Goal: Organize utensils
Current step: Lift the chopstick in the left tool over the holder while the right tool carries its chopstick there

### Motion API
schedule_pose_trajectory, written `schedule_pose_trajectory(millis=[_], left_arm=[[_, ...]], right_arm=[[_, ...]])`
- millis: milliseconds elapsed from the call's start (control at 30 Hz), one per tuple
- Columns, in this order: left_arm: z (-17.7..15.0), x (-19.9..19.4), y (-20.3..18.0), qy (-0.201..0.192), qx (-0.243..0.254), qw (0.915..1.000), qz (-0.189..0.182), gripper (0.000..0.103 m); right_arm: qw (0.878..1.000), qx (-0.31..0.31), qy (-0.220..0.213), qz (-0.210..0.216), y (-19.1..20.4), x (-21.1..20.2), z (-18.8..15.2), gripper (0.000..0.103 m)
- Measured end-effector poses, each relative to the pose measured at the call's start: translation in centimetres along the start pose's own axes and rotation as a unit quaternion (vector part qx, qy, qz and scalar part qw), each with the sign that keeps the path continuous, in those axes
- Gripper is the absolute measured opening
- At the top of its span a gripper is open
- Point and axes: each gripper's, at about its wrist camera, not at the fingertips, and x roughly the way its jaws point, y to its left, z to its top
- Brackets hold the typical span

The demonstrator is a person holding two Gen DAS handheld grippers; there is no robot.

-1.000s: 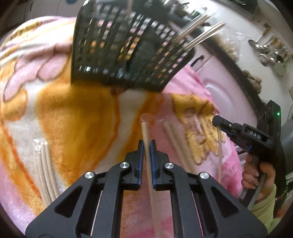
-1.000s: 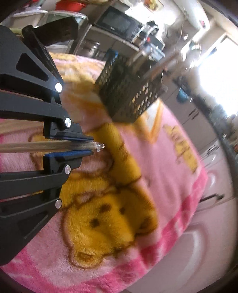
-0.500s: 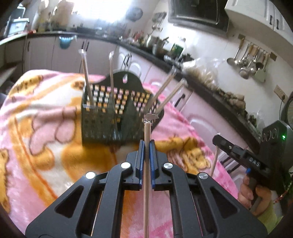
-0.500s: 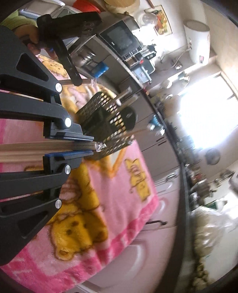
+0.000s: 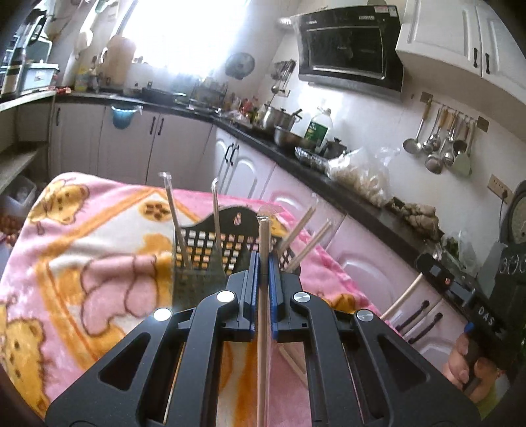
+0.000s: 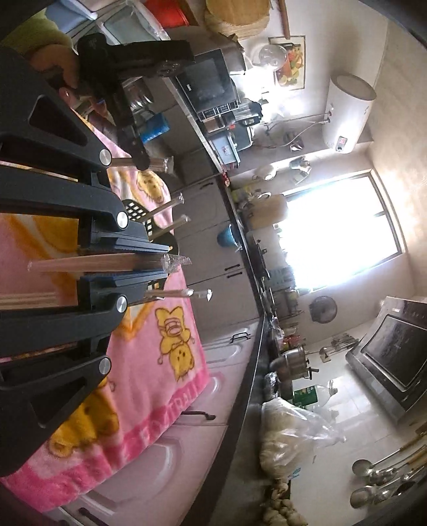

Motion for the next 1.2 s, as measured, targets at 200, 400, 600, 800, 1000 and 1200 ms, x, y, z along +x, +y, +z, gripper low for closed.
schedule_pose_trajectory(millis=[200,400,600,800,1000,1200], left_arm=[[2.0,-0.4,0.5,-0.020,0.007,0.9998,-0.004,0.001],[4.2,-0.7,0.9,-0.038,0.012,0.9992,-0.007,0.001],[6.4,-0.2,1.0,-0.053,0.023,0.9983,-0.006,0.001],[8.0,0.4,1.2,-0.067,0.026,0.9974,-0.006,0.001],[9.5,1.1,1.4,-0.086,0.022,0.9960,-0.004,0.001],[10.6,2.1,1.3,-0.107,0.030,0.9938,0.006,0.001]], right_arm=[[1.000,-0.008,-0.007,0.002,1.3,0.5,1.0,0.010],[1.000,-0.013,-0.017,0.002,2.0,1.2,2.1,0.010],[0.999,-0.020,-0.036,0.001,2.6,2.1,3.5,0.010],[0.999,-0.020,-0.047,-0.002,2.8,3.2,4.7,0.010],[0.998,-0.028,-0.060,-0.003,3.3,4.1,5.9,0.010],[0.997,-0.030,-0.070,-0.008,3.4,5.3,7.1,0.010]])
